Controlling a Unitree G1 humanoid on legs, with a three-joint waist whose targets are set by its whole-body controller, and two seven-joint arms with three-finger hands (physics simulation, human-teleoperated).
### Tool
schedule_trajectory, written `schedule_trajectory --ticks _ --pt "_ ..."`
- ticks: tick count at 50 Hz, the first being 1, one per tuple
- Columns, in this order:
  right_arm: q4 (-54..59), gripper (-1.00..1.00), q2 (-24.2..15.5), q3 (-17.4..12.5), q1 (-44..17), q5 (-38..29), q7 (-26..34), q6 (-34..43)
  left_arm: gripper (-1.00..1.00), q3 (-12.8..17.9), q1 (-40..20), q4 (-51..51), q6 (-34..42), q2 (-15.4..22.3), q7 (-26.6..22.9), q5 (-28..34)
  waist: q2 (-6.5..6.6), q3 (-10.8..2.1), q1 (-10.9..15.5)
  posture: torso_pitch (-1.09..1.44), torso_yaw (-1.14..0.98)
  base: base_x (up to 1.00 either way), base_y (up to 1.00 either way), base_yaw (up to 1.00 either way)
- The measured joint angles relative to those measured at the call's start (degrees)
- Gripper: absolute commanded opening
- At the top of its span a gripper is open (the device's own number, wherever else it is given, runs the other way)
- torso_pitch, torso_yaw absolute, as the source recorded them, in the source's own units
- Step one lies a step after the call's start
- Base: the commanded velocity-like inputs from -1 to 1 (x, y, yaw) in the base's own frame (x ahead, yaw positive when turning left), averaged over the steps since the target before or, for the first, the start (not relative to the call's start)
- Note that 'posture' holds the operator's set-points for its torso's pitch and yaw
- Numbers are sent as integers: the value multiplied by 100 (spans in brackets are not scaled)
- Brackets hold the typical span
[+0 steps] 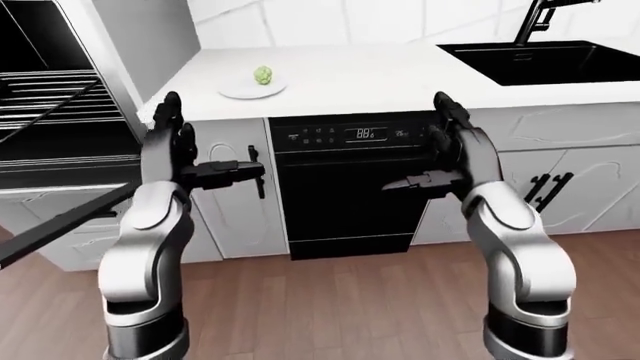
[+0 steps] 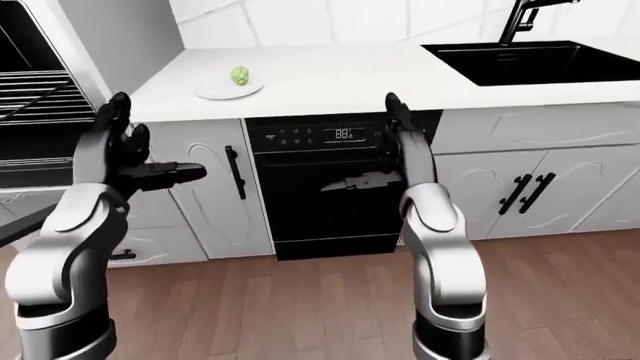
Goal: Place the broccoli on the top rack of the oven.
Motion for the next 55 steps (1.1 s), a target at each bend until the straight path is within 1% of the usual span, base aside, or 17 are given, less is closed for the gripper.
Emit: schedule_trajectory --ticks 6,11,13,14,16,19,24,26,31,35,40,41,43,45,50,53,55 --pt "107 100 -45 -104 50 -80 -49 53 100 -146 84 67 53 -88 -59 -80 6 61 -139 0 0 25 0 0" --pt "53 100 -54 -74 -39 -63 -23 13 100 -55 14 -32 48 -40 -35 -74 341 101 -158 0 0 26 0 0" --pt "63 100 -69 -83 -66 -59 -16 -3 100 -47 -24 -68 49 -29 -20 -73 571 57 -178 0 0 26 0 0" --pt "68 100 -45 -69 -87 -59 -15 -5 100 -29 -41 -67 42 0 -13 -71 614 20 -144 0 0 26 0 0" --pt "127 100 -2 25 -33 -40 5 6 100 24 -1 -15 54 3 13 -54 569 68 -76 0 0 27 0 0" --pt "216 100 6 73 12 -9 45 44 100 42 52 93 72 3 40 -32 516 28 -37 0 0 26 0 0" --pt "129 100 31 53 9 -59 27 -42 100 39 121 31 -54 -14 33 -39 163 34 17 0 0 26 0 0" --pt "63 100 21 57 -51 -59 32 -1 100 41 91 52 -62 -1 31 -46 -62 11 40 0 0 27 0 0" --pt "154 100 -49 -51 -89 -121 0 162 100 -106 97 99 39 -73 -7 -147 -59 53 -131 0 0 27 0 0" --pt "124 100 -49 -18 -207 -150 -6 166 100 -43 72 89 -29 -34 -11 -164 156 38 -138 0 0 26 0 0" --pt "76 100 -41 -13 -281 -128 24 138 100 -9 8 25 -74 12 21 -151 610 -6 -171 0 0 27 0 0" --pt "79 100 4 23 -242 -116 29 138 100 26 19 50 -79 34 27 -146 550 19 -132 0 0 27 0 0" --pt "99 100 15 103 -163 -70 64 205 100 83 61 101 5 40 61 -131 573 79 -79 0 0 26 0 0" --pt "88 100 -5 96 -146 -43 83 287 100 93 71 106 72 42 85 -123 542 43 -46 0 0 26 0 0" --pt "-172 100 -76 3 -352 -65 40 442 100 65 -32 1 63 79 67 -157 231 16 3 0 0 26 0 0" --pt "-295 100 -127 0 -506 -49 41 508 100 75 -106 8 38 109 58 -168 -64 -49 31 0 0 14 0 0" --pt "-382 100 -146 -56 -488 -64 13 497 100 33 -117 -40 19 63 55 -181 -22 -27 10 0 0 0 0 0"
